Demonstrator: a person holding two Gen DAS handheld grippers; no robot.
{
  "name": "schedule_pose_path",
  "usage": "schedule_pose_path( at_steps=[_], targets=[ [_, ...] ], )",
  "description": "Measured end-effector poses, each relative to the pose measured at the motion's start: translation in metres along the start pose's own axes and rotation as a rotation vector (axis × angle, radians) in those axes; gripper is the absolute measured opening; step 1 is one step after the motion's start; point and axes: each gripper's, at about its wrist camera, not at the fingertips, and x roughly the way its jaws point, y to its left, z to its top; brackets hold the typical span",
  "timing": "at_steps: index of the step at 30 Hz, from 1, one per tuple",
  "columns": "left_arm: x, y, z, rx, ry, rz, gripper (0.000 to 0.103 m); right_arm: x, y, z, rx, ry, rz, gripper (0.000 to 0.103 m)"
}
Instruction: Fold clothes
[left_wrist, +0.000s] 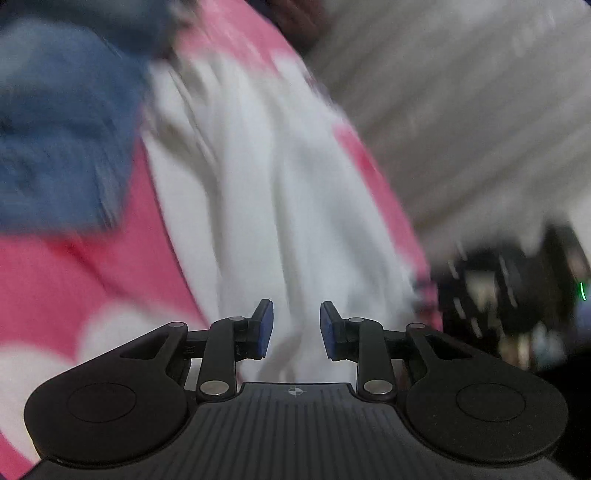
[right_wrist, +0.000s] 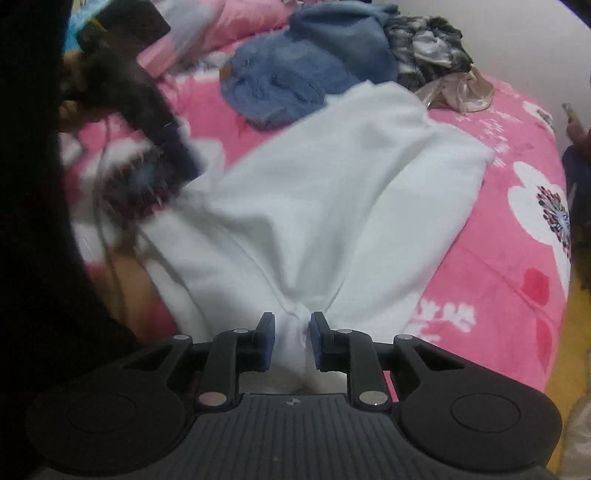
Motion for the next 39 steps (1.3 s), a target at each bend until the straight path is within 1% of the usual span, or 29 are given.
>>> schedule_pose_path(
  at_steps=[2,4,5,6,7,8,11,13,14,15,16,17,19,20,22,23,25,26,27,28,29,30,31,32,33,34,35,37,39],
  targets=[
    [0.016,0.012,0.02,0.002,-0.063,0.052,0.028,-0.006,-0.016,0.021,0.065,-0.093,0.001,0.035],
    [0.042,0.024,0.034,-0.024,-0.089,0.046,0.027,0.003,-0.026,0.04,0.089,-0.191,-0.001,0.036],
    [0.053,0.03,0.039,-0.056,-0.104,0.022,0.019,0.015,-0.029,0.046,0.085,-0.212,-0.005,0.037],
    [0.058,0.034,0.042,-0.102,-0.143,0.032,0.0,0.028,-0.032,0.053,0.077,-0.225,-0.01,0.037],
    [0.058,0.037,0.043,-0.148,-0.174,0.061,0.0,0.041,-0.035,0.059,0.069,-0.238,-0.015,0.037],
    [0.051,0.038,0.042,-0.172,-0.196,0.087,0.0,0.056,-0.038,0.062,0.071,-0.216,-0.021,0.037],
    [0.02,0.039,0.035,-0.193,-0.236,0.167,0.0,0.086,-0.043,0.049,0.049,-0.086,-0.054,0.036],
    [0.014,0.053,0.027,-0.243,-0.192,0.19,0.001,0.081,-0.038,0.036,0.01,-0.075,-0.065,0.036],
    [0.023,0.062,0.023,-0.261,-0.157,0.208,0.001,0.079,-0.037,0.03,0.007,-0.056,-0.07,0.036],
    [0.038,0.07,0.02,-0.247,-0.114,0.231,0.008,0.077,-0.037,0.024,0.015,-0.049,-0.073,0.036],
    [0.052,0.075,0.015,-0.202,-0.105,0.248,0.007,0.075,-0.037,0.018,0.024,-0.046,-0.075,0.036],
    [0.058,0.076,0.012,-0.166,-0.125,0.246,0.007,0.074,-0.036,0.012,0.018,-0.048,-0.078,0.036],
    [0.052,0.072,0.017,-0.175,-0.114,0.241,0.009,0.074,-0.035,0.013,0.0,-0.042,-0.084,0.036],
    [0.045,0.07,0.021,-0.19,-0.092,0.247,0.016,0.073,-0.035,0.015,0.0,-0.033,-0.086,0.037],
    [0.027,0.062,0.027,-0.214,-0.087,0.257,0.016,0.067,-0.035,0.022,-0.003,-0.015,-0.089,0.037],
    [0.018,0.056,0.03,-0.2,-0.115,0.265,0.017,0.062,-0.034,0.025,0.0,-0.01,-0.09,0.038],
    [0.008,0.039,0.043,-0.106,-0.203,0.285,0.019,0.048,-0.032,0.029,0.029,-0.021,-0.073,0.039],
    [0.007,0.032,0.049,-0.048,-0.24,0.283,0.027,0.043,-0.033,0.034,0.036,-0.039,-0.069,0.04],
    [0.012,0.03,0.058,-0.011,-0.269,0.282,0.039,0.039,-0.034,0.039,0.037,-0.064,-0.067,0.042],
    [0.02,0.03,0.069,0.019,-0.295,0.283,0.045,0.036,-0.035,0.046,0.037,-0.095,-0.061,0.042],
    [0.031,0.034,0.077,0.021,-0.318,0.279,0.047,0.035,-0.035,0.054,0.034,-0.137,-0.059,0.043],
    [0.042,0.041,0.083,0.012,-0.332,0.256,0.044,0.036,-0.035,0.061,0.031,-0.173,-0.06,0.044],
    [0.053,0.047,0.089,0.003,-0.343,0.225,0.038,0.04,-0.034,0.067,0.029,-0.208,-0.052,0.044],
    [0.068,0.05,0.095,0.023,-0.339,0.23,0.006,0.048,-0.033,0.071,0.029,-0.229,-0.032,0.044],
    [0.082,0.051,0.098,0.057,-0.329,0.274,0.003,0.057,-0.032,0.075,0.03,-0.246,-0.009,0.044],
    [0.094,0.054,0.099,0.076,-0.321,0.312,0.003,0.066,-0.031,0.078,0.031,-0.263,0.015,0.044],
    [0.103,0.059,0.099,0.082,-0.317,0.319,0.004,0.077,-0.03,0.078,0.032,-0.244,0.019,0.044],
    [0.105,0.062,0.097,0.1,-0.348,0.331,0.005,0.102,-0.028,0.074,0.035,-0.175,0.011,0.044],
    [0.101,0.059,0.095,0.142,-0.391,0.375,0.004,0.117,-0.028,0.061,0.041,-0.126,-0.012,0.044]
  ],
)
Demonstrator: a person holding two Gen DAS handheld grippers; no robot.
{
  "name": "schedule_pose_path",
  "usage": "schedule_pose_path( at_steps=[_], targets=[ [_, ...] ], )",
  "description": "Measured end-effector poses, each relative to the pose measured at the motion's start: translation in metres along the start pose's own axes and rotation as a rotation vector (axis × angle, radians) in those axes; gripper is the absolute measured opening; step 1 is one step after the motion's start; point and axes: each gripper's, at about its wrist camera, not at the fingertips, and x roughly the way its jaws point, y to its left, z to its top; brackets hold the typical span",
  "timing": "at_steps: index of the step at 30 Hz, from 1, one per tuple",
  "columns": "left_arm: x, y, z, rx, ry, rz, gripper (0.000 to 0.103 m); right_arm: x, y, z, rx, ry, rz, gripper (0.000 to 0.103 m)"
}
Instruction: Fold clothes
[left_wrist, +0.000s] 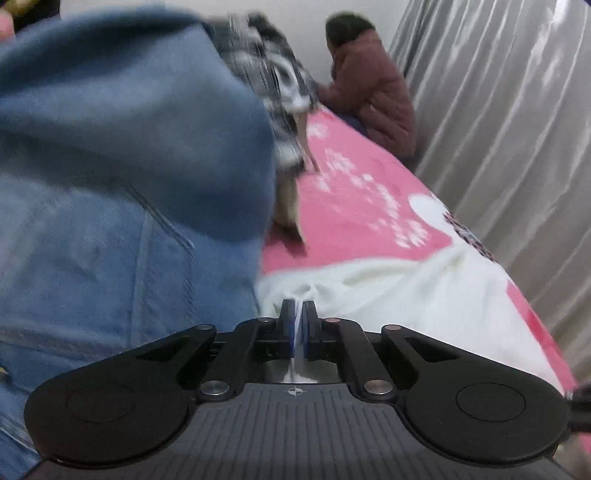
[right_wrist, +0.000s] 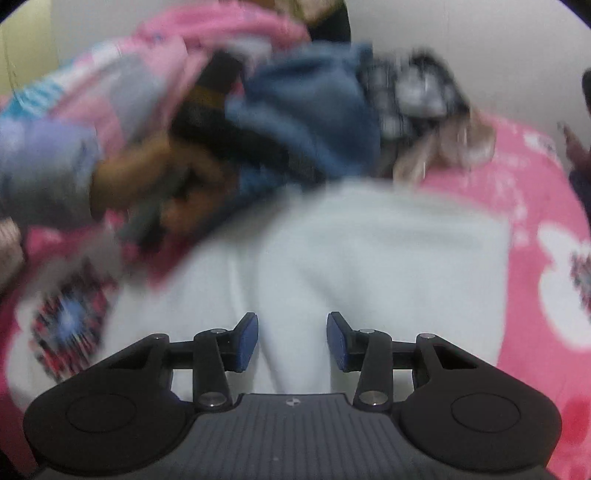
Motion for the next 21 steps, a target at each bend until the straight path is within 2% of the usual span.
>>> schedule_pose_path(
  at_steps=[3,6,9,11,13,14,16,18,19,21],
  targets=[
    [0.021,0.005,0.001,-0.001,0.007,0.0,0.007,-0.006,-0.002,-0.017,0.025,-0.028,-0.001,0.044],
    [0.029,-0.004,-0.004,0.091,-0.04,0.038,0.012,-0.012,0.003,-0.026,0.015,-0.033,-0.03,0.045],
    [0.005,0.004,0.007,0.041,-0.052,0.039,0.015,-0.021,0.017,-0.031,-0.034,-0.022,-0.061,0.045],
    [-0.025,-0.004,0.012,0.049,-0.152,0.031,0.013,-0.03,0.024,-0.032,-0.05,-0.009,-0.069,0.045],
    [-0.05,-0.025,0.011,0.181,-0.248,0.008,0.012,-0.036,0.025,-0.029,-0.021,-0.021,-0.056,0.046],
    [-0.055,-0.035,0.008,0.246,-0.257,-0.041,0.013,-0.04,0.025,-0.026,-0.002,-0.039,-0.039,0.046],
    [-0.047,-0.047,-0.003,0.288,-0.185,-0.158,0.015,-0.046,0.026,-0.021,0.037,-0.076,-0.007,0.05],
    [-0.018,-0.049,-0.017,0.307,-0.088,-0.15,0.012,-0.038,0.03,-0.021,0.016,-0.057,0.01,0.055],
    [-0.003,-0.044,-0.024,0.308,-0.08,-0.139,0.009,-0.03,0.032,-0.022,-0.006,-0.024,0.009,0.055],
    [0.014,-0.029,-0.022,0.242,-0.117,-0.118,0.005,-0.027,0.031,-0.032,-0.005,-0.025,0.009,0.056]
  ],
)
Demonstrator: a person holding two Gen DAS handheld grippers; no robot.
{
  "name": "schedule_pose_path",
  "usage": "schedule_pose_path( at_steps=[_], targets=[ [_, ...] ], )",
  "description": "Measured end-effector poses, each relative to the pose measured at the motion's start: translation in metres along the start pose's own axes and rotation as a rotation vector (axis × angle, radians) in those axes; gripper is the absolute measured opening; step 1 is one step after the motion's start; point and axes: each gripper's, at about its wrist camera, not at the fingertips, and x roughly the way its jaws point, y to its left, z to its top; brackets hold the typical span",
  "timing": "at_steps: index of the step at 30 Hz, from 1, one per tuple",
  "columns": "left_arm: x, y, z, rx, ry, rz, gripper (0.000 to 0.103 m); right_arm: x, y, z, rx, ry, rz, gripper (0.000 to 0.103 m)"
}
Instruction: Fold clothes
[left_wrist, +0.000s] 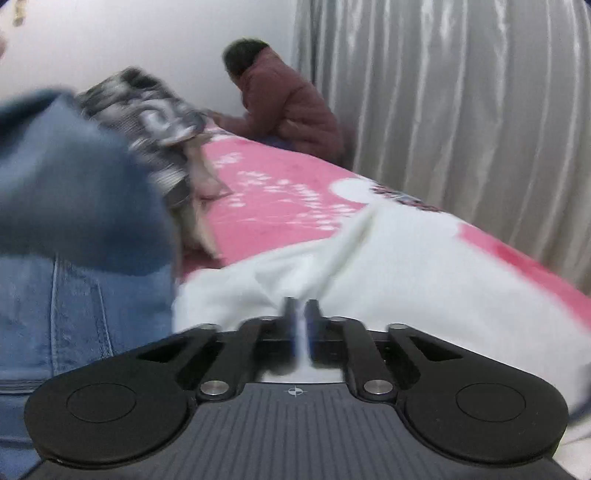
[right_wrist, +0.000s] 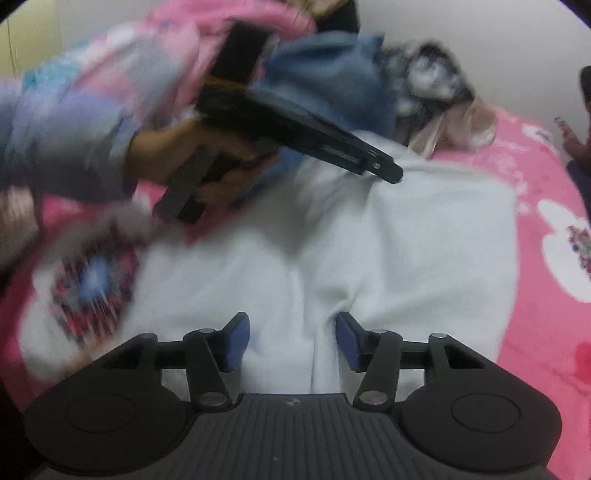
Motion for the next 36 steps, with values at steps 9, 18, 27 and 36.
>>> schedule_pose_path(
  at_steps=[9,18,27,36],
  targets=[
    [0.023,0.025,0.022,-0.109,0.04,0.152,0.004,-0.042,0.037,-0.041,-0.158,0.107,-0.096,0.058],
    [-0.115,-0.037,0.021,0.035,0.083,-0.091,0.006,-0.083,0.013,0.001,-0.068,-0.054,-0.085,0.055],
    [-0.172,-0.084,-0.056,0.052,0.488,-0.325,0.012,-0.07,0.017,-0.048,-0.028,0.12,-0.031,0.055],
    [-0.169,-0.074,-0.062,-0.009,0.617,-0.32,0.012,-0.085,0.024,-0.076,0.034,0.31,-0.067,0.054]
  ],
)
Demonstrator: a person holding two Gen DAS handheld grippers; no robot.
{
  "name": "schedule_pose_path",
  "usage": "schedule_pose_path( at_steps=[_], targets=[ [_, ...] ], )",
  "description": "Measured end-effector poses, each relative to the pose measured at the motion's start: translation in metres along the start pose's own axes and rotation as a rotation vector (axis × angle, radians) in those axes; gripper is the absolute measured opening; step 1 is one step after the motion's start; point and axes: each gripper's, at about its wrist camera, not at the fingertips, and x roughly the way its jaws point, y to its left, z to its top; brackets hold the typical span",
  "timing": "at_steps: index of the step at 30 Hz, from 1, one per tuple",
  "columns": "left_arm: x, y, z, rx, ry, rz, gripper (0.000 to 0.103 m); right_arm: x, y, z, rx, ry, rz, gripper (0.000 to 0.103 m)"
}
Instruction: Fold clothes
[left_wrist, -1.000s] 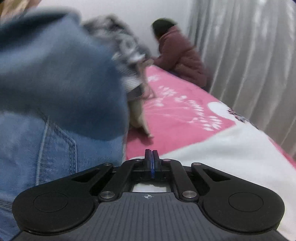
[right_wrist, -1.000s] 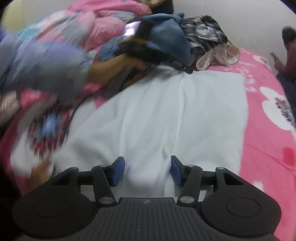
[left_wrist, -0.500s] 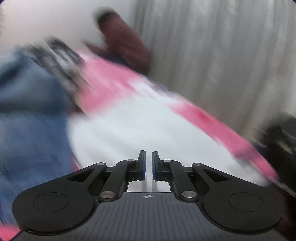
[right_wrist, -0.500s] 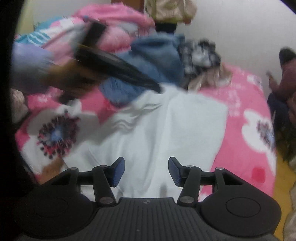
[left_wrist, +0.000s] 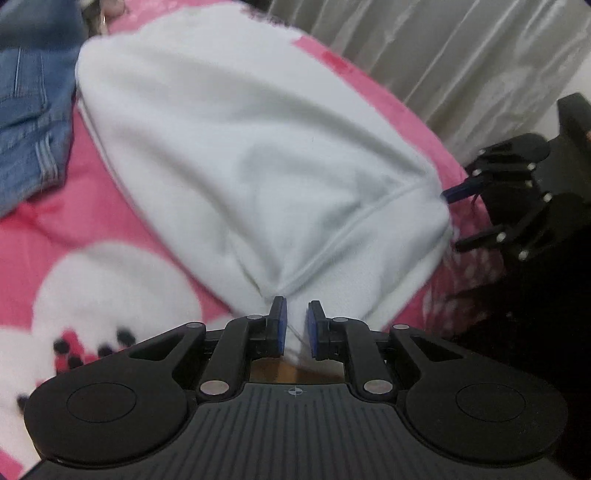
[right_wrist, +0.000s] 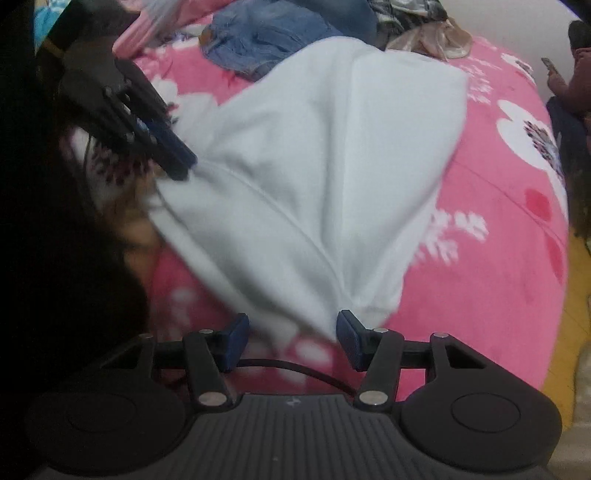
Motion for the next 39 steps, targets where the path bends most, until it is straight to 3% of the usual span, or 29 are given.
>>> schedule_pose_path(
  at_steps=[2,6,11,13,14,15,16,21,27,29,31,32,33,35,39],
  targets=[
    [-0.01,0.0,0.003,-0.02,-0.037,-0.009,0.012,-0.008,-0.005,-0.003,0.036,0.018,-0.008,0.054],
    [-0.011,-0.016,0.012,0.026,-0.071,-0.066,0.012,-0.023,-0.008,-0.002,0.032,-0.05,-0.087,0.054],
    [0.005,-0.029,0.011,0.047,-0.05,-0.09,0.012,0.009,-0.007,0.003,-0.013,-0.058,-0.107,0.052],
    [0.005,-0.027,0.009,0.029,-0.046,-0.086,0.012,0.01,-0.007,0.001,0.012,-0.119,-0.143,0.039],
    [0.005,-0.026,0.008,0.019,-0.042,-0.086,0.012,0.005,-0.006,0.0,0.022,-0.157,-0.173,0.021],
    [0.006,-0.026,0.008,0.017,-0.04,-0.086,0.012,0.0,-0.005,-0.001,0.027,-0.182,-0.211,0.01],
    [0.008,-0.027,0.009,0.019,-0.041,-0.087,0.012,-0.005,-0.004,-0.002,0.032,-0.204,-0.25,0.009],
    [0.015,-0.027,0.013,0.023,-0.04,-0.076,0.012,0.006,-0.011,-0.004,0.06,-0.043,-0.229,0.005],
    [0.012,-0.025,0.012,0.037,-0.025,-0.064,0.012,-0.004,-0.021,-0.021,0.165,0.164,-0.124,0.0],
    [0.01,-0.033,0.018,0.102,-0.05,-0.113,0.012,-0.015,-0.026,-0.026,0.197,0.147,-0.144,0.001],
    [0.011,-0.044,0.026,0.187,-0.076,-0.17,0.023,-0.027,-0.032,-0.024,0.247,0.097,-0.108,0.005],
    [0.013,-0.05,0.031,0.246,-0.087,-0.192,0.035,-0.029,-0.034,-0.022,0.263,0.073,-0.09,0.008],
    [0.018,-0.056,0.034,0.307,-0.095,-0.188,0.041,-0.03,-0.036,-0.02,0.276,0.049,-0.075,0.017],
    [0.027,-0.069,0.039,0.424,-0.11,-0.159,0.042,-0.026,-0.032,-0.016,0.272,0.03,-0.057,0.027],
    [0.044,-0.096,0.032,0.706,-0.112,-0.098,0.045,-0.017,-0.021,-0.019,0.266,0.02,-0.021,0.039]
  ],
)
